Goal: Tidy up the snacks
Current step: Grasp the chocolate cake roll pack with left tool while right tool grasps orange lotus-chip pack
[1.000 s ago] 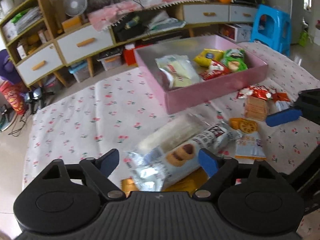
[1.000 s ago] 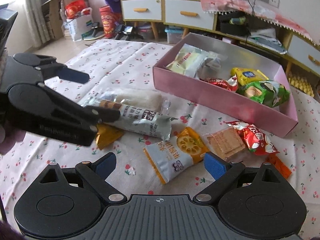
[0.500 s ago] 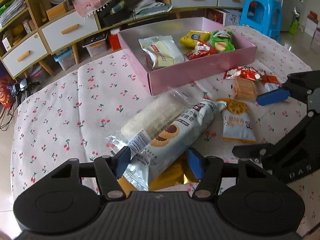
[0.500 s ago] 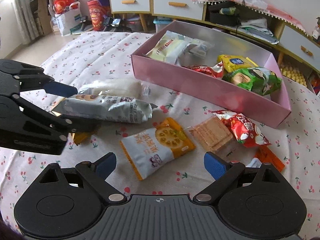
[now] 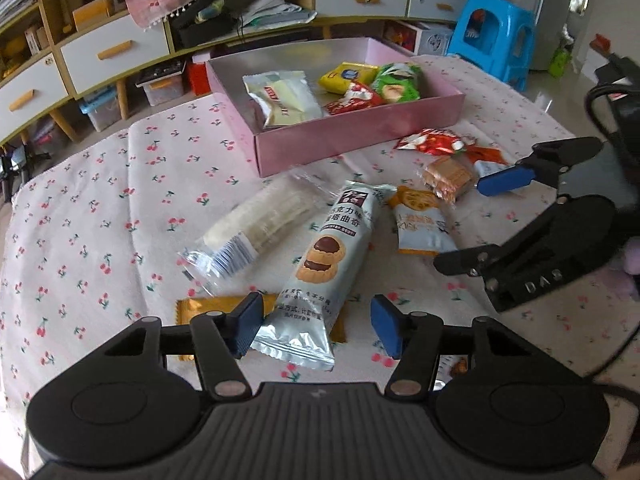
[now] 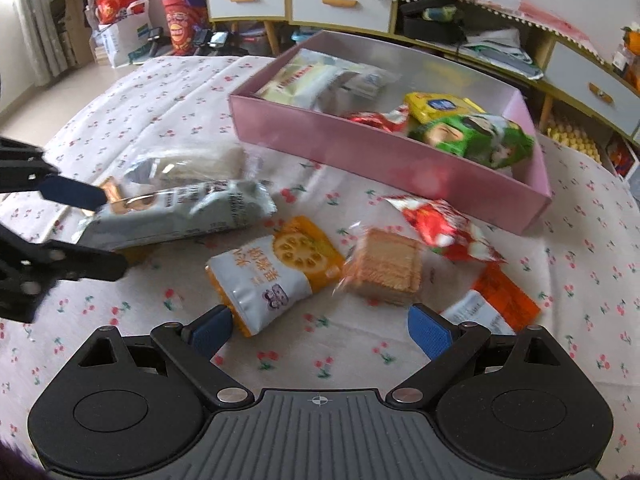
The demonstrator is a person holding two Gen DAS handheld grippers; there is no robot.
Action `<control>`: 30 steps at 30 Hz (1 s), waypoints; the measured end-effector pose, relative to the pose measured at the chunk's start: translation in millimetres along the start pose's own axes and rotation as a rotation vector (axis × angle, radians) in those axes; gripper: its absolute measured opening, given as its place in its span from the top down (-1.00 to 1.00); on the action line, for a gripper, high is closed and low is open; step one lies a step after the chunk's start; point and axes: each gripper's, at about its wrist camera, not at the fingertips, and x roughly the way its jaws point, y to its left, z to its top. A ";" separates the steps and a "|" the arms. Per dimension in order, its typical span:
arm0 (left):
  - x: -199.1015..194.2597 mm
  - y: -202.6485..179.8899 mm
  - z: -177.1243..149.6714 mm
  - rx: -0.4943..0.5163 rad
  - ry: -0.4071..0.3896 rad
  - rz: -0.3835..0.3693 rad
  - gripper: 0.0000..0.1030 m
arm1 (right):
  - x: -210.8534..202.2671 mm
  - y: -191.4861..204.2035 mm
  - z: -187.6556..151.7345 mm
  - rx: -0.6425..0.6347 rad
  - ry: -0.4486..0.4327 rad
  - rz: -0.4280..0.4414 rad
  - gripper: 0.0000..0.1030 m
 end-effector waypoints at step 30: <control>22.1 -15.0 22.1 -0.043 -0.002 -0.027 0.28 | -11.3 -9.8 5.2 0.051 -0.028 0.121 -0.83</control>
